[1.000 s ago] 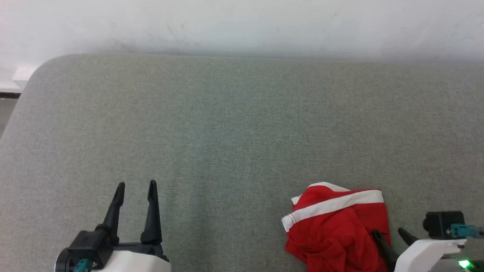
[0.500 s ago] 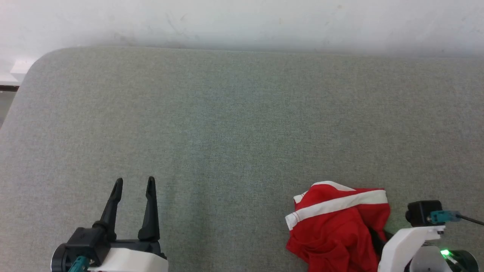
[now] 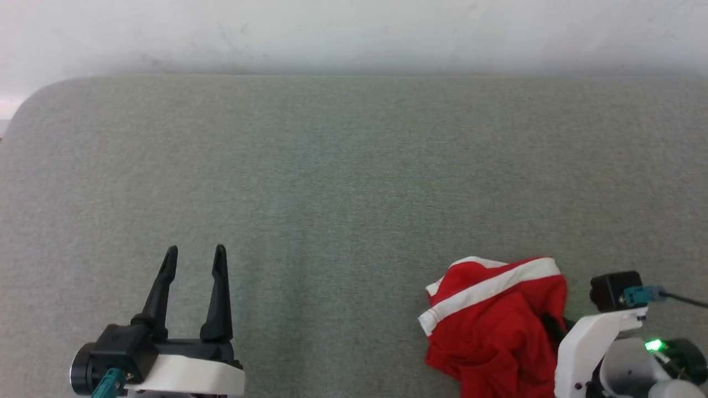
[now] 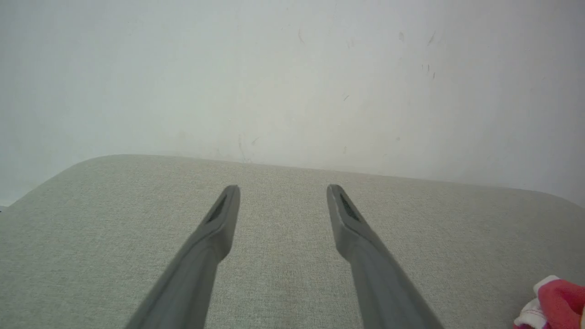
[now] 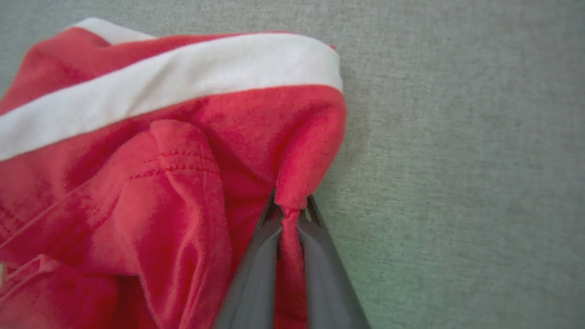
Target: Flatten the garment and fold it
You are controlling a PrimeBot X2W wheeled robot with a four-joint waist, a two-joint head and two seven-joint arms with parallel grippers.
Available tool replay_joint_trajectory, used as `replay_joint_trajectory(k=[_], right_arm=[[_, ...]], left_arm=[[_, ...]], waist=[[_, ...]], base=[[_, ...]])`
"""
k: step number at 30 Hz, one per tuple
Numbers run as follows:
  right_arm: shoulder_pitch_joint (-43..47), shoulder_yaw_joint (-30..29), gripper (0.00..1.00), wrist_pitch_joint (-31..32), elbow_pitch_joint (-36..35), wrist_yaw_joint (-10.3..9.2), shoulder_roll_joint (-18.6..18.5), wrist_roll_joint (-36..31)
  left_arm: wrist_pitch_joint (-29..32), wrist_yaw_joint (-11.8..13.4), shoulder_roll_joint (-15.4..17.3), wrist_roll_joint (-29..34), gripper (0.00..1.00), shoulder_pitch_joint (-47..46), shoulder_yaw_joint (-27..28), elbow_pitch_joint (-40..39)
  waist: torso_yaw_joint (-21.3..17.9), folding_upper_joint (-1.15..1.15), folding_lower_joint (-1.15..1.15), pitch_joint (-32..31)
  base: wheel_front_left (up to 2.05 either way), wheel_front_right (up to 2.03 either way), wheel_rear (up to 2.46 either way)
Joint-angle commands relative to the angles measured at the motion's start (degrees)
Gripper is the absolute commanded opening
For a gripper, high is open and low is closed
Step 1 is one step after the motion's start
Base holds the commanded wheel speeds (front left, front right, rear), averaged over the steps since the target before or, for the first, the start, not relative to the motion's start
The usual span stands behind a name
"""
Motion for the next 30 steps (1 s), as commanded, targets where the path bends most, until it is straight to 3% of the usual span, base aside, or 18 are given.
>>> replay_joint_trajectory(k=[1, 11, 30], right_arm=[[-1.28, 0.07, 0.00, 0.42, -0.37, -0.12, -1.08, -0.48], [-10.05, 4.94, 0.00, 3.43, -0.06, -0.12, -8.85, -1.94], [-25.90, 12.40, 0.00, 3.72, 3.86, -0.12, -19.06, -2.44]], left_arm=[[0.01, 0.12, 0.39, -0.17, 1.00, -0.93, -0.01, -0.43], [1.19, 0.64, 1.78, 0.25, 1.00, -1.06, 0.27, -2.53], [4.74, 1.50, 5.26, 1.77, 1.00, -2.29, 0.97, -8.68]], waist=[[-1.37, 0.00, 0.00, 0.12], [-9.01, 0.00, 0.00, 1.09], [-22.38, 0.00, 0.00, 6.54]], base=[[0.00, 0.00, 0.00], [0.00, 0.00, 0.00], [0.00, 0.00, 0.00]])
